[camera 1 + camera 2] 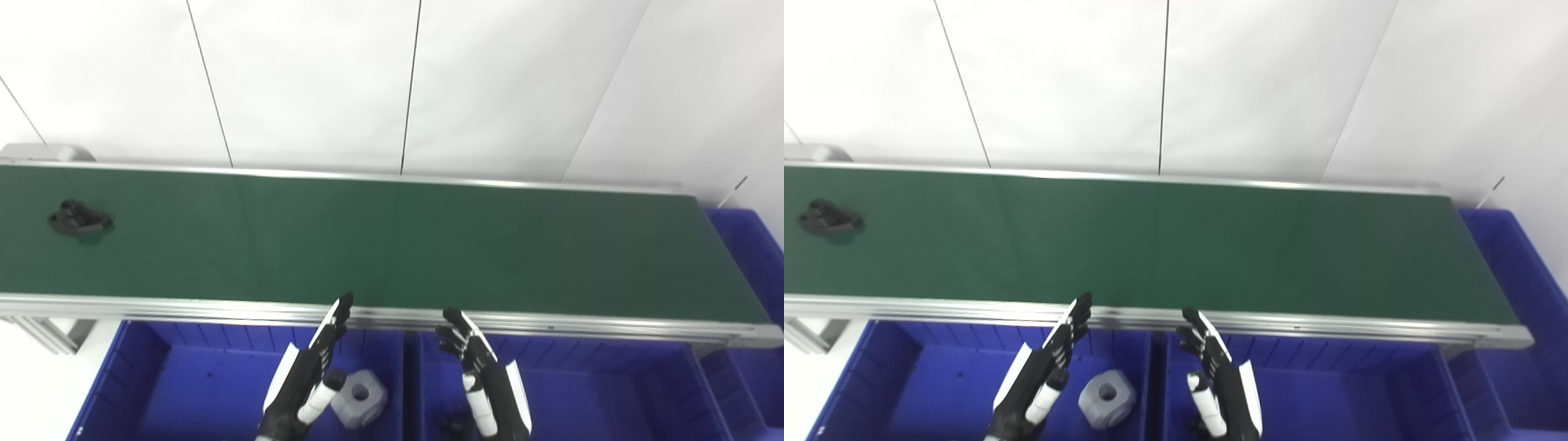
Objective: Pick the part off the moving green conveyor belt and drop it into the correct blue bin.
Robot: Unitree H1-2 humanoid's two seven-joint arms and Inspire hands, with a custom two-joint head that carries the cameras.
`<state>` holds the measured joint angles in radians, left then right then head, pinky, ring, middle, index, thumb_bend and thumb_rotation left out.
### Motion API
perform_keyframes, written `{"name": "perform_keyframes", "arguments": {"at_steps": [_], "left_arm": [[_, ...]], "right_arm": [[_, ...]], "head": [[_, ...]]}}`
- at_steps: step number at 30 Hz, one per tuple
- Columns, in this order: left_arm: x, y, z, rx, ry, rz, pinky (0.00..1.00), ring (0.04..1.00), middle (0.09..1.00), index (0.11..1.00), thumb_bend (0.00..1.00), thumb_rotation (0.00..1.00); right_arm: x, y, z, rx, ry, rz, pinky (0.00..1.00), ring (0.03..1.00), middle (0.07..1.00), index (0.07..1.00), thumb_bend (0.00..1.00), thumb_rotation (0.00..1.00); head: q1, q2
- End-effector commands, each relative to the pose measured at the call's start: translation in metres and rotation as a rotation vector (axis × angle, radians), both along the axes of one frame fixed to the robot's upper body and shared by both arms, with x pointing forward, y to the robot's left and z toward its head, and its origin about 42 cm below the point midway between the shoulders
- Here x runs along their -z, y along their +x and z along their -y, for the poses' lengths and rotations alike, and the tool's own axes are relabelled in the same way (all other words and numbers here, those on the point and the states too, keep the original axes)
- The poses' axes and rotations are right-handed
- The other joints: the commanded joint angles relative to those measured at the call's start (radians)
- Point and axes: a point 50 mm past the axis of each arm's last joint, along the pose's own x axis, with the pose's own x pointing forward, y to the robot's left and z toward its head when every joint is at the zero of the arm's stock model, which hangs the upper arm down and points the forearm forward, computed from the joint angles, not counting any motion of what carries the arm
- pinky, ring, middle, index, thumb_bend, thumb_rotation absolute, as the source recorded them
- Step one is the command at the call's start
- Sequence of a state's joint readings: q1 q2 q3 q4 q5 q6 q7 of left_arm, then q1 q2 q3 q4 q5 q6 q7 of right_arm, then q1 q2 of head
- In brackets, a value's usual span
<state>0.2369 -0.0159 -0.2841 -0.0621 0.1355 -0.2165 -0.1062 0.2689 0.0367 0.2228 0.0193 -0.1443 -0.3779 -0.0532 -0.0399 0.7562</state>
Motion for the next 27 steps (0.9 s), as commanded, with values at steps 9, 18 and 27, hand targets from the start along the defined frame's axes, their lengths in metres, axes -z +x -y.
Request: {"name": "perform_keyframes", "arguments": {"at_steps": [9, 18, 27], "left_arm": [[-0.0175, 0.0096, 0.0020, 0.006, -0.023, 0.072, 0.98, 1.000, 1.000, 0.975, 0.86, 0.99], [-0.0175, 0.0099, 0.0011, 0.007, -0.019, 0.070, 0.99, 1.000, 1.000, 0.978, 0.85, 0.99], [-0.0177, 0.0094, 0.0014, 0.007, -0.022, 0.068, 0.99, 1.000, 1.000, 0.981, 0.85, 0.99]], "right_arm": [[-0.0159, 0.0090, -0.0037, -0.005, 0.019, 0.052, 0.79, 0.833, 0.891, 0.884, 0.77, 0.99], [-0.0166, 0.0097, -0.0050, -0.005, 0.017, 0.055, 0.78, 0.832, 0.888, 0.880, 0.78, 1.00], [-0.0163, 0.0092, -0.0048, -0.007, 0.015, 0.055, 0.78, 0.834, 0.888, 0.881, 0.80, 1.00]], "head": [[0.006, 0.006], [0.003, 0.007], [0.002, 0.002]]}}
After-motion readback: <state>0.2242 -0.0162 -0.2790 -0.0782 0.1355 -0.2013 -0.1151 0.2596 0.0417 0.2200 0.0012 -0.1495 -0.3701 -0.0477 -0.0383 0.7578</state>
